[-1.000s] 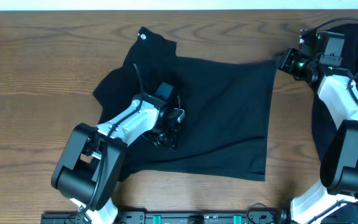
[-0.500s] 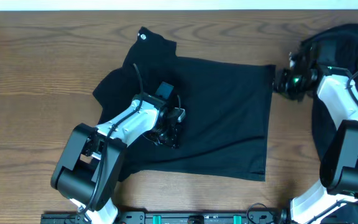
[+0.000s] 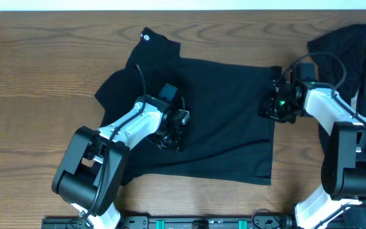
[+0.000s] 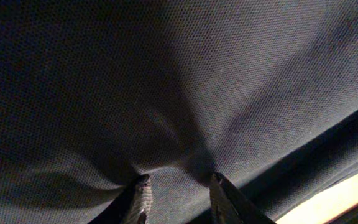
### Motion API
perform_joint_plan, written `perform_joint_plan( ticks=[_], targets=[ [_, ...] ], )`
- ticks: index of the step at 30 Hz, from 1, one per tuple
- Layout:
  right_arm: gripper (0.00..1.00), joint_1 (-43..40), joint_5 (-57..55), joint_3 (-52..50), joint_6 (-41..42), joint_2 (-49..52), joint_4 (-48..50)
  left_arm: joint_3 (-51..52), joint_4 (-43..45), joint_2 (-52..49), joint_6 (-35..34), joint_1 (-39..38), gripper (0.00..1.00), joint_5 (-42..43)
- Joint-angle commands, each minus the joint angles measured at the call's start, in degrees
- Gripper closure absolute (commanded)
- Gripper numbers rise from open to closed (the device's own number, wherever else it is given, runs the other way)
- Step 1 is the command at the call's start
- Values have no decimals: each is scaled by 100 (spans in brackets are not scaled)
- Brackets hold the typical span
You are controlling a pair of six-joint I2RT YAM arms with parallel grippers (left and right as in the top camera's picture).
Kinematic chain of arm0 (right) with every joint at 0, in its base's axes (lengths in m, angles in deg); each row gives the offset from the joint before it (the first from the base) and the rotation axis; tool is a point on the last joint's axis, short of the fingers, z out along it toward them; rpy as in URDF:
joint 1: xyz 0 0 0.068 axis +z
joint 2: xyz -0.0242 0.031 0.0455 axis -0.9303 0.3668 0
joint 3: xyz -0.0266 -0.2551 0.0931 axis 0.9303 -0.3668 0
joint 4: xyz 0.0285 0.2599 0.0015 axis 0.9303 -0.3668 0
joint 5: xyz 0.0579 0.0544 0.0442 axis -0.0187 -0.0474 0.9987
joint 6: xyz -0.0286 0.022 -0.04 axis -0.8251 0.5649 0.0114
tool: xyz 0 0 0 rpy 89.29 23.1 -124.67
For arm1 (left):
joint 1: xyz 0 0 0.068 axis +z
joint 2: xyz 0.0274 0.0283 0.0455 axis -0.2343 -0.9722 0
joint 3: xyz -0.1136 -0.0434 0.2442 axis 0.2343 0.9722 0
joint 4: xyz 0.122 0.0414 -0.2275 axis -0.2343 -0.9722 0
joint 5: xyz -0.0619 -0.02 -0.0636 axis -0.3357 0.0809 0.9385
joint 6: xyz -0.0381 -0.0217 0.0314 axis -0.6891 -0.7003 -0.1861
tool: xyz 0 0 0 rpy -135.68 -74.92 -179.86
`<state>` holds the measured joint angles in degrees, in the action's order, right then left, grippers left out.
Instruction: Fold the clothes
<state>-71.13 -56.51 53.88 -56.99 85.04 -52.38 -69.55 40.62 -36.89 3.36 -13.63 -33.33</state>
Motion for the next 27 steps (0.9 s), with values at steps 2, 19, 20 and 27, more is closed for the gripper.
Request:
perform_joint_plan(
  ticks=[2, 19, 20, 27],
  targets=[
    [78, 42, -380, -96, 7, -98, 162, 20, 17, 42, -13, 4, 66, -70],
    [89, 122, 177, -138, -238, -57, 343, 20, 22, 42, -11, 4, 66, -70],
    [91, 122, 240, -138, -236, -63, 328, 20, 22, 42, -11, 4, 66, -70],
    [99, -35, 232, -120, -234, -144, 306, 20, 20, 42, -11, 4, 66, -70]
  ],
)
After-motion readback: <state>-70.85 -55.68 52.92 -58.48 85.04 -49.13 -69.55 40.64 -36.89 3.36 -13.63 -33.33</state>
